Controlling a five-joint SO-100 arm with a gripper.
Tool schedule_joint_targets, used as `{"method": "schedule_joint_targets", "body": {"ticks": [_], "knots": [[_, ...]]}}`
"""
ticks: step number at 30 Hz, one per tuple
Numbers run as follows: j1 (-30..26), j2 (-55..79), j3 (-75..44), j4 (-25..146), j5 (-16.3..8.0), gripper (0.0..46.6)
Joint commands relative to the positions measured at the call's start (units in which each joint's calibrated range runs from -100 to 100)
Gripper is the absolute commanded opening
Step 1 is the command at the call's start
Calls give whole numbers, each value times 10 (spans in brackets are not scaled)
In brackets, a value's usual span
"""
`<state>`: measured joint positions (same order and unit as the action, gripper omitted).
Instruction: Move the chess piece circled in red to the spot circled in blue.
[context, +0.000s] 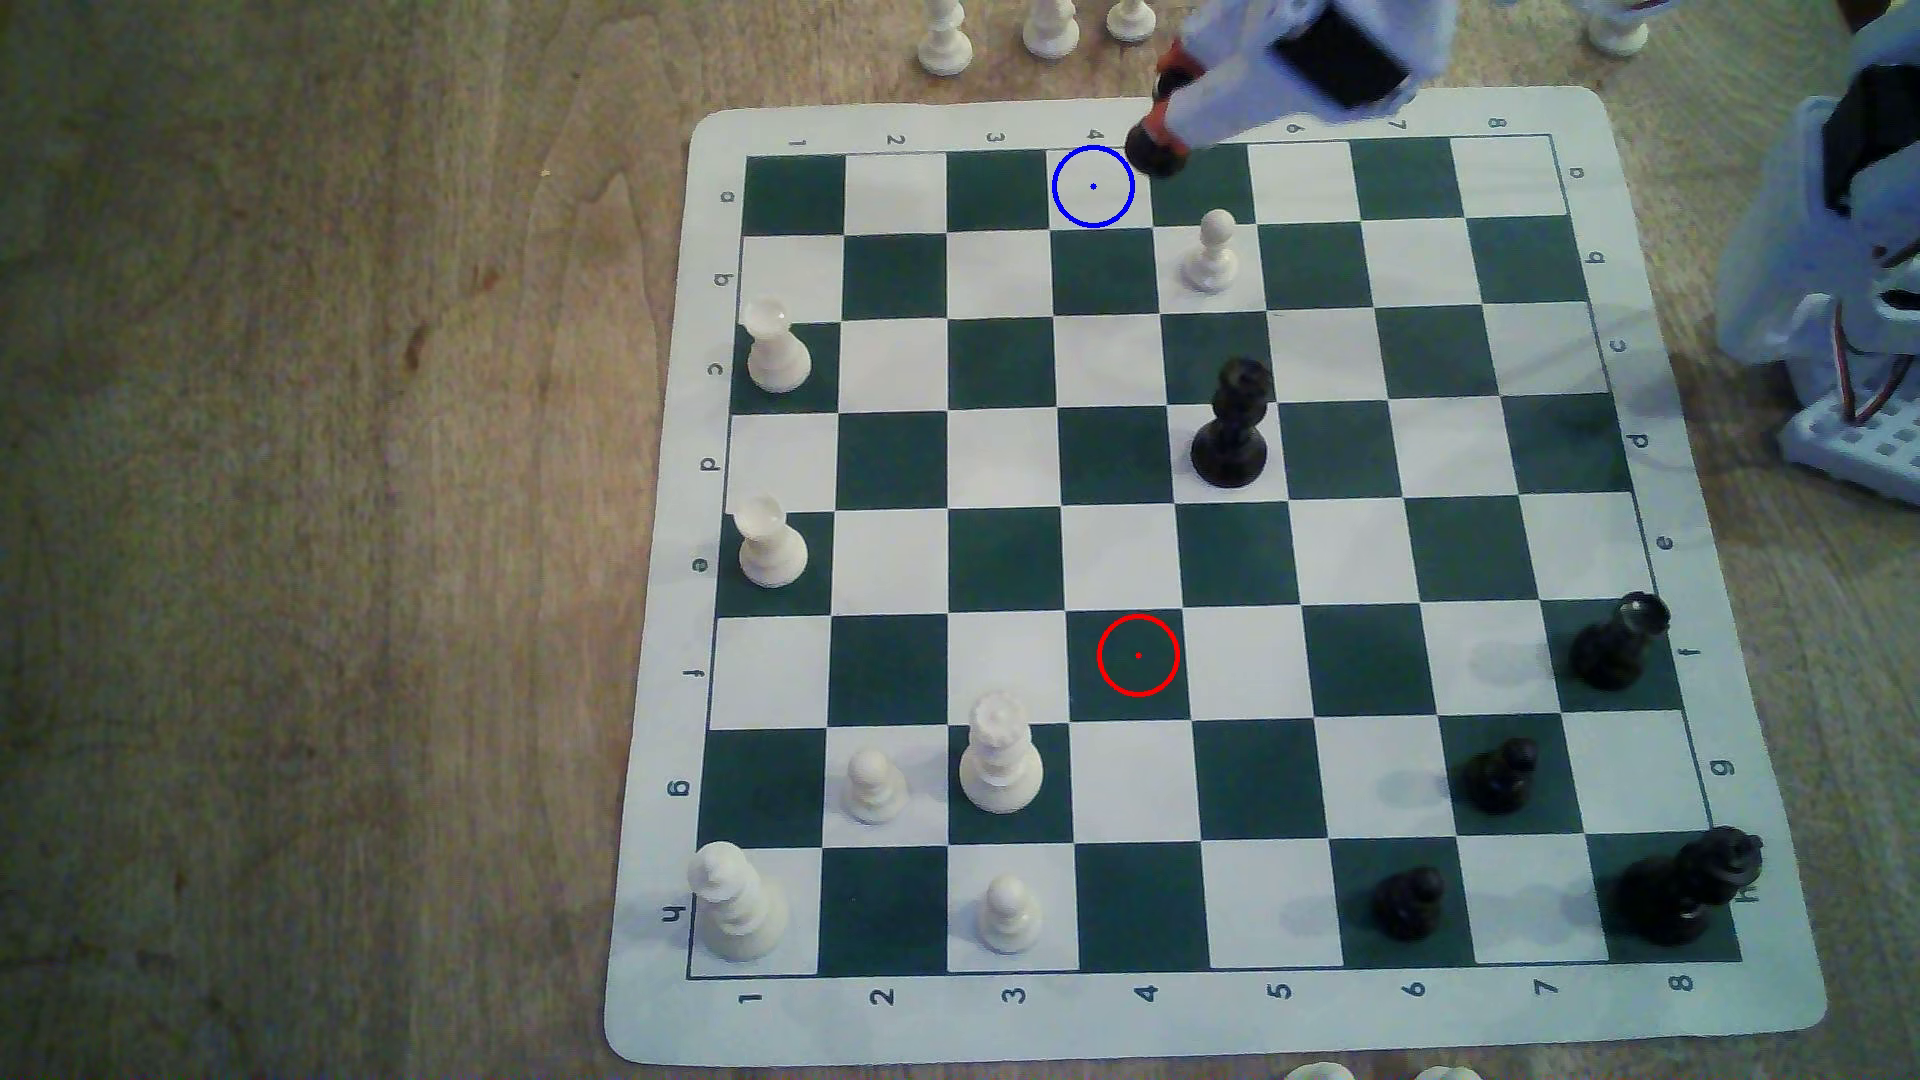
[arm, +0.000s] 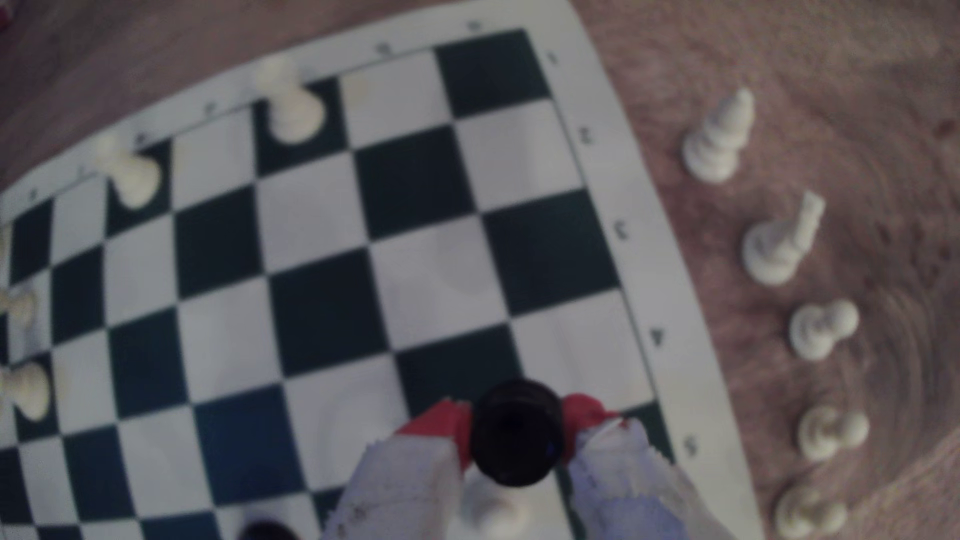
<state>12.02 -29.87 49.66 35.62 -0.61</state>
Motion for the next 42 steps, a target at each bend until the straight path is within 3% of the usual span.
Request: {"method": "schedule_joint_targets", "body": {"ticks": [1, 16, 42], "knots": [[23, 22, -10, -62, 3, 3], [31, 159, -13, -174, 2, 3], [26, 214, -46, -196, -3, 3]]}}
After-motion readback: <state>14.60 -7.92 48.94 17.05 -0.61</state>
